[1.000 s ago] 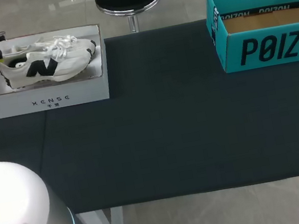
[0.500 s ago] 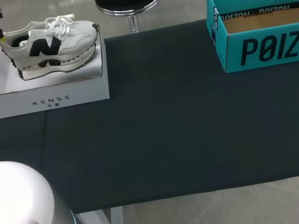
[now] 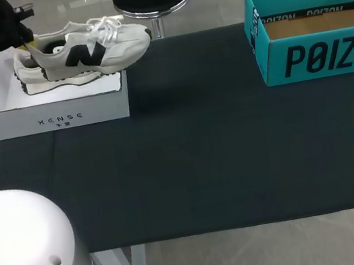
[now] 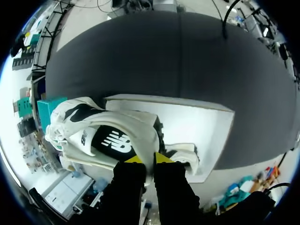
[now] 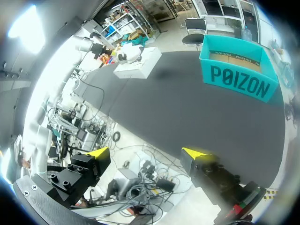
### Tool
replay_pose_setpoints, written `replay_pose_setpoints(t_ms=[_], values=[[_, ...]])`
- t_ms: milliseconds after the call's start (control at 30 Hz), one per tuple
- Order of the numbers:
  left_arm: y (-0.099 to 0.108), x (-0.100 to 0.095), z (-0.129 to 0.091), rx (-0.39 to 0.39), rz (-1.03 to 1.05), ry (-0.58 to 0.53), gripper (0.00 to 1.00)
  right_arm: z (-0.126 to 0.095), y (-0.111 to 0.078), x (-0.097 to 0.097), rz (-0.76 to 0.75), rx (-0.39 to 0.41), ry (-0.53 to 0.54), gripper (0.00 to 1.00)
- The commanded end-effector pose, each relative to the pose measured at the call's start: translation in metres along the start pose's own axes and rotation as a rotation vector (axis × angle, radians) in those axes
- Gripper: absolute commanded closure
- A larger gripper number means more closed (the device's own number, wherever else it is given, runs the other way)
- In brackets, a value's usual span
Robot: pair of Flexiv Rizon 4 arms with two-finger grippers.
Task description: Take the shoe out of the shoebox, open the shoe tongue, remove and reinsert the insole, then place the shoe into the shoebox
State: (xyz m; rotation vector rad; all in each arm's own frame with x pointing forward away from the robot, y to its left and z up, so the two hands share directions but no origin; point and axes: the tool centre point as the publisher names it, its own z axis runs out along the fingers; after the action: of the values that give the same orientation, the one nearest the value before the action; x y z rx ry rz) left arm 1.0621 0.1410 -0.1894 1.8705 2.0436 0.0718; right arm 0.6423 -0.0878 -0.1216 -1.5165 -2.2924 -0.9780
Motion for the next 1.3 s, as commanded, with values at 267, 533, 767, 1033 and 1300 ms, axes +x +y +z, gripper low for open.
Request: replay_pose_setpoints(t_ms=[267,533,767,1033,1300], values=[[-0.098,-0.069,-0.009,0.04,-0.003,0.015,1.0,0.0,-0.006,0.001,0.001,-0.011,-0.005,0.0],[-0.157,-0.106,0.022,0.053,0.023,0.032,1.0,0.0,-0.006,0.001,0.001,-0.011,-0.005,0.0],[-0.195,-0.132,0.047,0.084,0.05,0.02,1.0,0.0,-0.006,0.001,0.001,-0.011,-0.005,0.0],[-0.226,-0.165,0.062,0.117,0.082,0.035,1.0,0.0,-0.006,0.001,0.001,-0.011,-0.005,0.0],[-0.263,-0.191,0.078,0.161,0.121,0.042,1.0,0.0,-0.006,0.001,0.001,-0.011,-0.005,0.0]])
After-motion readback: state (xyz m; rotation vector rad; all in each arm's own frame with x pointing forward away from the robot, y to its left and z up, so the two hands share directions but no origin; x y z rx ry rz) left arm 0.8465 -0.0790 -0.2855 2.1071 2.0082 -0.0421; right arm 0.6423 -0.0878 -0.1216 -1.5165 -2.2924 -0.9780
